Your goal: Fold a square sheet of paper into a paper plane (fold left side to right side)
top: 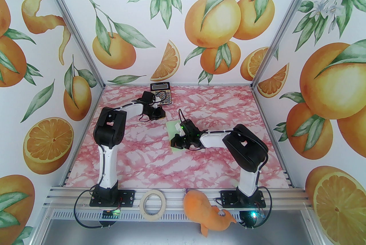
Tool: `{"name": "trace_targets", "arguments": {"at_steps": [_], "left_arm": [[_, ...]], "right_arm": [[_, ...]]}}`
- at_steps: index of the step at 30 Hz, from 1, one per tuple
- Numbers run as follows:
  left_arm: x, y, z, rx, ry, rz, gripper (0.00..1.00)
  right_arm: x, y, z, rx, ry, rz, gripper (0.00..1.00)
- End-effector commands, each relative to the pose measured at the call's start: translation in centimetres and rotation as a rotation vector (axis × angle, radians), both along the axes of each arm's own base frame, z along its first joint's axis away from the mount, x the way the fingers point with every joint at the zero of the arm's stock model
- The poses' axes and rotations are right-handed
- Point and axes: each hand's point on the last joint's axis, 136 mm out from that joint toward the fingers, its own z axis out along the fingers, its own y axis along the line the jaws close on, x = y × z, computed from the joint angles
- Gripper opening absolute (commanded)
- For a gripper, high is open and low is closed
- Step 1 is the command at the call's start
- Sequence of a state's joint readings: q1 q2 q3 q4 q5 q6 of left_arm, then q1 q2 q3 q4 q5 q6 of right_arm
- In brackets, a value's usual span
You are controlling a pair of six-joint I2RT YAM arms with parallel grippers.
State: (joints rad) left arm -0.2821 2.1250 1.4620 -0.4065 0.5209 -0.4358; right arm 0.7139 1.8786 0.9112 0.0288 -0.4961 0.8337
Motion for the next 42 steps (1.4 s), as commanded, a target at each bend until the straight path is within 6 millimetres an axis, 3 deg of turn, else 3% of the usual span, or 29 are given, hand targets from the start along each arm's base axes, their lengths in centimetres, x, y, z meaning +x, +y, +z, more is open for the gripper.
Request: {"name": "trace_targets", "arguments": {"at_steps": [1,3,6,13,19,32,37,42], "left_arm": [[-1.5,-0.4,4.4,-0.002,-0.085,-0.011,0.16],[-4.9,-1.2,5.2,0.009,-0.084,-0.022,0.17],[-7.5,-2.2,4.8,0.003,-0.064,-0.011,0.17],[-12.4,-5.1,2.2,0.007,-0.008,-0.048,0.16],[-14.2,-5.4,-0.2,0.036,0.035,-0.059,0.12],[-16.6,-6.5,-3.0,0.044,0.087,-0.100,0.11],[-17.9,-5.6,-4.9,0.082,0.129,-0.096,0.10],[-17.7,-5.7,-4.7,0.075,0.123,-0.097,0.10]], "right_arm": [[1.4,-0.2,2.3,-0.012,-0.034,-0.038,0.09],[2.8,-0.8,5.1,0.001,-0.088,-0.061,0.20],[3.6,-2.5,5.9,-0.002,-0.108,-0.096,0.23],[3.5,-7.8,4.5,-0.083,-0.085,-0.132,0.29],[2.4,-10.6,2.8,-0.133,-0.051,-0.150,0.34],[0.4,-11.0,1.3,-0.133,-0.001,-0.126,0.34],[0.2,-10.1,1.3,-0.122,0.005,-0.098,0.33],[-0.2,-9.1,0.9,-0.120,0.019,-0.075,0.32]]}}
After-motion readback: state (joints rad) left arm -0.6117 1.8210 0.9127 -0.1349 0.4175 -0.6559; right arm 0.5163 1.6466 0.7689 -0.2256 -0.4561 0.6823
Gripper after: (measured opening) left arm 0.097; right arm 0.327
